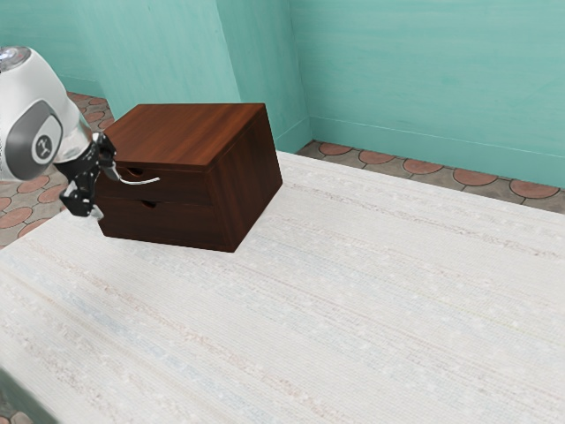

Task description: Pull the drawer handle with one arm to open the drawer

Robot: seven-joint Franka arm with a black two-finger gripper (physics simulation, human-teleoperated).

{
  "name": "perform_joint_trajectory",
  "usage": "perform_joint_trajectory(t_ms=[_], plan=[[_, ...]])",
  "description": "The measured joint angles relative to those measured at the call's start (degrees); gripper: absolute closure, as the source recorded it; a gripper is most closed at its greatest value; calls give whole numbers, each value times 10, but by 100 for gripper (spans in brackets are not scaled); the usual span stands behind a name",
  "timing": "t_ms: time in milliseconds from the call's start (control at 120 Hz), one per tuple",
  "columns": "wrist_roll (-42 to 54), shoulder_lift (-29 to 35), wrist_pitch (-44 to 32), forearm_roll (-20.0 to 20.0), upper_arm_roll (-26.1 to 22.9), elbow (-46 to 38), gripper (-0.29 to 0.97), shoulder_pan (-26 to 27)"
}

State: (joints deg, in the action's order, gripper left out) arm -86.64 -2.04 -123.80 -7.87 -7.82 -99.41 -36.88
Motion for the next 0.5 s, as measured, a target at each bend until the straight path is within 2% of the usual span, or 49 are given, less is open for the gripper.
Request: perform_joint_trajectory(t_ms=[225,500], plan=[[10,-27,-2,0,0,32,8,40],[18,-63,-3,0,6,52,9,24]])
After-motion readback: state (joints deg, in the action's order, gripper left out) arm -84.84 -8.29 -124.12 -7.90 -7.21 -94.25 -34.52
